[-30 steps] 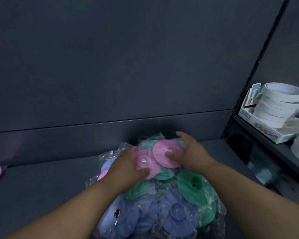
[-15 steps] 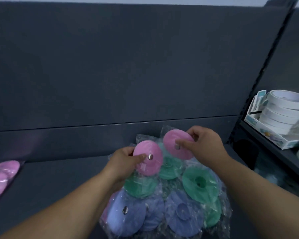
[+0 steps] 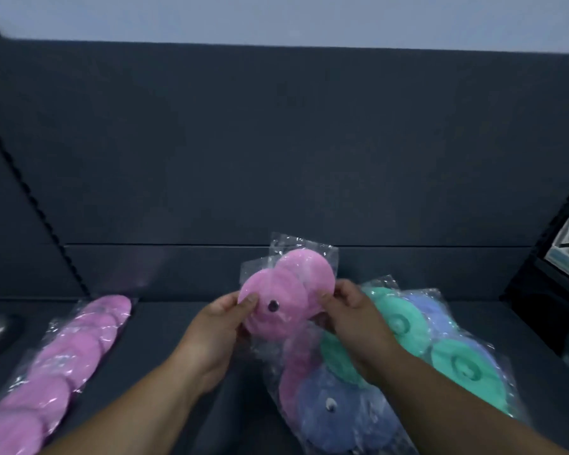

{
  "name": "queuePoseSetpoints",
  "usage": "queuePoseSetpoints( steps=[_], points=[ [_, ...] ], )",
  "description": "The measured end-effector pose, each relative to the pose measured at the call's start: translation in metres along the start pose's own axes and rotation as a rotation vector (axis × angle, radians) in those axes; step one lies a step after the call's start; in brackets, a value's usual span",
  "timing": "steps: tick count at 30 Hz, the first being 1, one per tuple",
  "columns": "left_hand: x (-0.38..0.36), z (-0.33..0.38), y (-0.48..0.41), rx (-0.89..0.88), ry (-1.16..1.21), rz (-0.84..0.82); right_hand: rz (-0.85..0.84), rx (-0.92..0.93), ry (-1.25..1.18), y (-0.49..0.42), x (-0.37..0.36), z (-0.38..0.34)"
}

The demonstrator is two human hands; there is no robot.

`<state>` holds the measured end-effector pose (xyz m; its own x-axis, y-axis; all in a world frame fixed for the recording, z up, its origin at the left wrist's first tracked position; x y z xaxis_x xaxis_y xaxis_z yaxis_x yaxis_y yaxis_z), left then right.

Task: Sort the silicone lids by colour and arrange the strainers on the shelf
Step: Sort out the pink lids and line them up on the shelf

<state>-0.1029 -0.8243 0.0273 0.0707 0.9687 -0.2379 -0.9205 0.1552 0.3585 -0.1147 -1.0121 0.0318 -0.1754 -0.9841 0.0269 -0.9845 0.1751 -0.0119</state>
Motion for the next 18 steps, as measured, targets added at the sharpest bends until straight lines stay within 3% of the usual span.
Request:
queuePoseSetpoints(
  steps=[4,10,14,18],
  points=[
    [0.053,-0.006,0.002,-0.017,-0.124,0.12,-0.15,-0.127,-0.13,0.009,-0.065,0.016],
    [0.121,-0.01,0.004,-0.07,-0.358,0.241,-0.303,-0.239,-0.011,0.015,-0.134,0.041],
    [0.161,-0.019,-0.003,-0.058,-0.47,0.349,-0.302,-0.295,0.023,0.011,-0.173,0.068],
    [0.183,-0.009,-0.015,-0.109,-0.584,0.33,-0.286,-0.386,-0.03,-0.002,-0.205,0.078]
  ],
)
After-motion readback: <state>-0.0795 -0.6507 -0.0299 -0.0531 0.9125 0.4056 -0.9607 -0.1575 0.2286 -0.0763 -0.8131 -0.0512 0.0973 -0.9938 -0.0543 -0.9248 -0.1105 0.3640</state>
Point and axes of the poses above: each hand's wrist, its own y-axis away from the middle knuckle, its own x-axis out of the back of the hand, z = x × y, the point moved 6 cm from there along -y, towards the middle knuckle, and after that the axes turned 6 degrees about x, right-handed, at the moved point
